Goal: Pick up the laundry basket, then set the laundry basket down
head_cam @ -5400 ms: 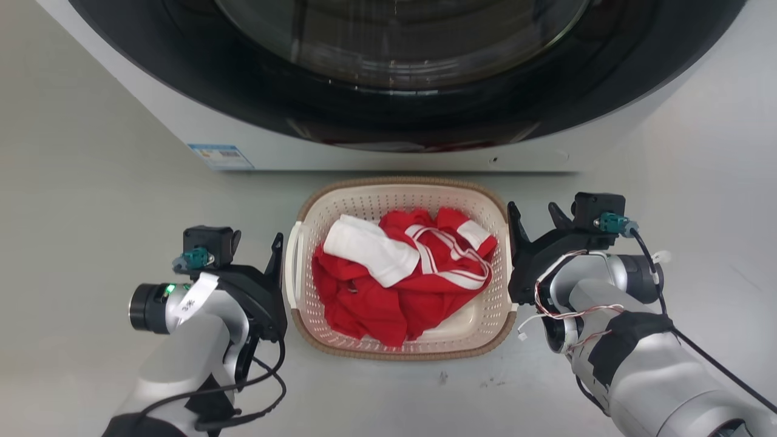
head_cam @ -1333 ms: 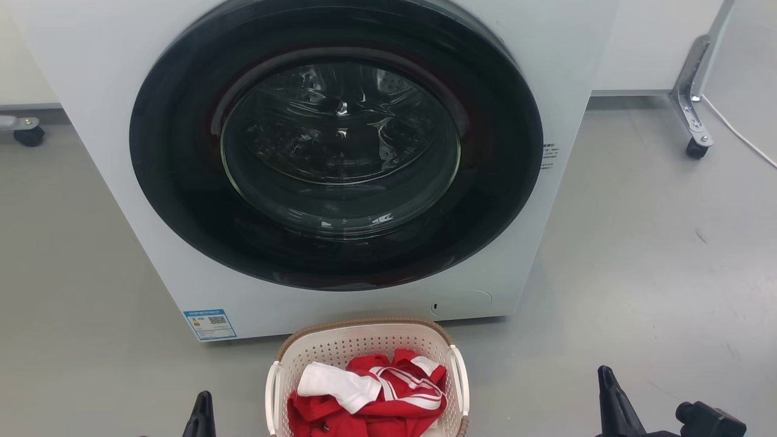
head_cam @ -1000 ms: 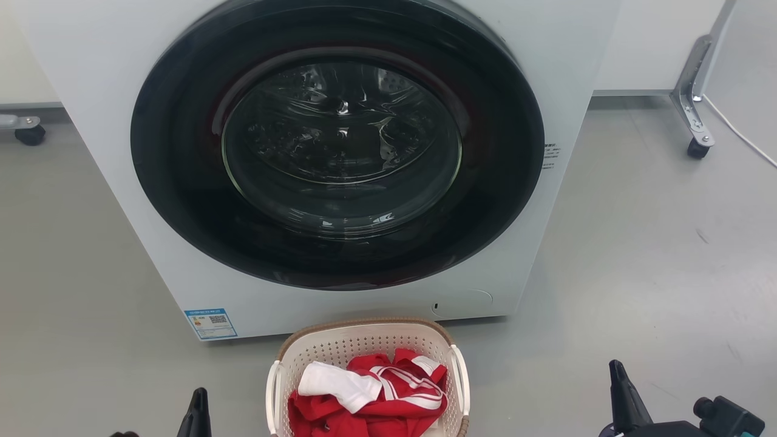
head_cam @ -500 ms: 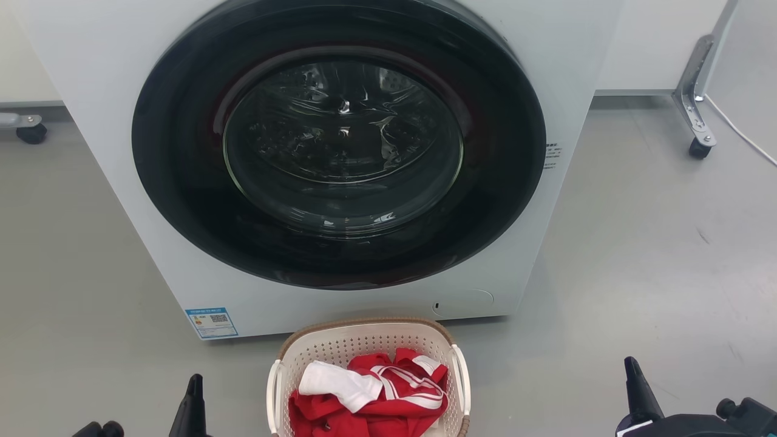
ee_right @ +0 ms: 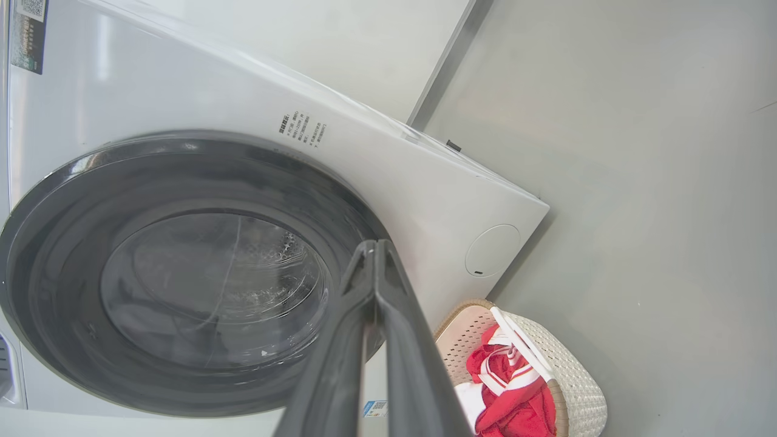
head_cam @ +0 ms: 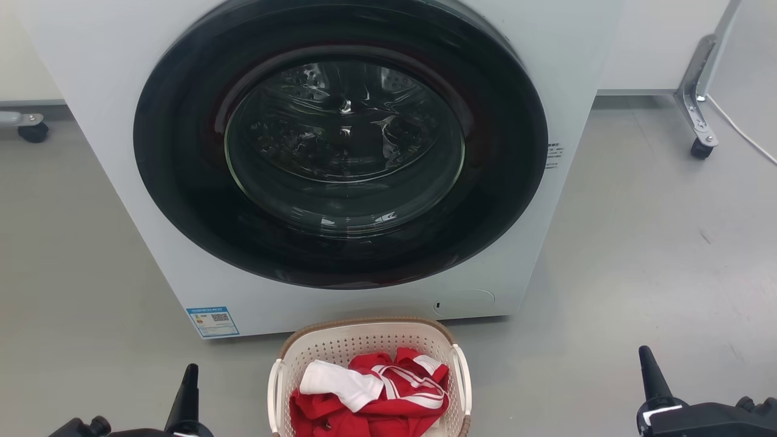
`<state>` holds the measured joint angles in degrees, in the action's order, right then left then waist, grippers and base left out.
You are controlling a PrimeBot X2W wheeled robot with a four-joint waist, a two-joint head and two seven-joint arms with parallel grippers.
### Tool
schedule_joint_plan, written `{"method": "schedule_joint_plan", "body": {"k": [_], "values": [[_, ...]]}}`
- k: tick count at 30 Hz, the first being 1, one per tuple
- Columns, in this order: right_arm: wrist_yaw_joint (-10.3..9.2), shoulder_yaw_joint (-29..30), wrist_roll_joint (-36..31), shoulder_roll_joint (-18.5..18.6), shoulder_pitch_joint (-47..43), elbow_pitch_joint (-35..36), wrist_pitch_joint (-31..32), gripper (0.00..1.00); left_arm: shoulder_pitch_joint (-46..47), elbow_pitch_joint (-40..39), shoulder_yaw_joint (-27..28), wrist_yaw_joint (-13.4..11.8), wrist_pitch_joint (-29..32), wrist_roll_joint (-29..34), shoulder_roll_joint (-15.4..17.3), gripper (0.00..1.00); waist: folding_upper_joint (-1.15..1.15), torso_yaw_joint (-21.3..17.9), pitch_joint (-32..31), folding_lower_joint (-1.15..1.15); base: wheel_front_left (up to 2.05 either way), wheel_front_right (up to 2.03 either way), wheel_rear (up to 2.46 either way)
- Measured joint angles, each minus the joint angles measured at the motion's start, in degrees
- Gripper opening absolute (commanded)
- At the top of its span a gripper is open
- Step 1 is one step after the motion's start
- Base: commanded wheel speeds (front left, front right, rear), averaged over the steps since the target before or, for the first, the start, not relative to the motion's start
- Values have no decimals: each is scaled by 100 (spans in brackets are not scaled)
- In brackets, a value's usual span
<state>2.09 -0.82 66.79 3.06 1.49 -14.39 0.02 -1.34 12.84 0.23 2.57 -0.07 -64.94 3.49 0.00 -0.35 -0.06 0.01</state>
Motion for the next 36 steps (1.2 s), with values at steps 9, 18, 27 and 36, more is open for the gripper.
{"method": "schedule_joint_plan", "body": {"k": [9, 18, 27, 36], "values": [[145, 240, 705, -13, 67, -80, 196, 0, 156, 124, 144, 107, 204, -738, -18, 0, 0, 10, 5, 0, 0, 0, 0], [279, 503, 1473, -34, 179, -153, 382, 0, 307, 272, 304, 257, 402, -1569, -43, 0, 0, 22, 10, 0, 0, 0, 0], [403, 715, 2108, -45, 277, -242, 554, 0, 472, 347, 436, 374, 567, -2224, -83, 0, 0, 31, 14, 0, 0, 0, 0], [480, 840, 2465, -54, 383, -271, 647, 0, 594, 410, 497, 452, 657, -2676, -104, 0, 0, 36, 16, 0, 0, 0, 0]]}}
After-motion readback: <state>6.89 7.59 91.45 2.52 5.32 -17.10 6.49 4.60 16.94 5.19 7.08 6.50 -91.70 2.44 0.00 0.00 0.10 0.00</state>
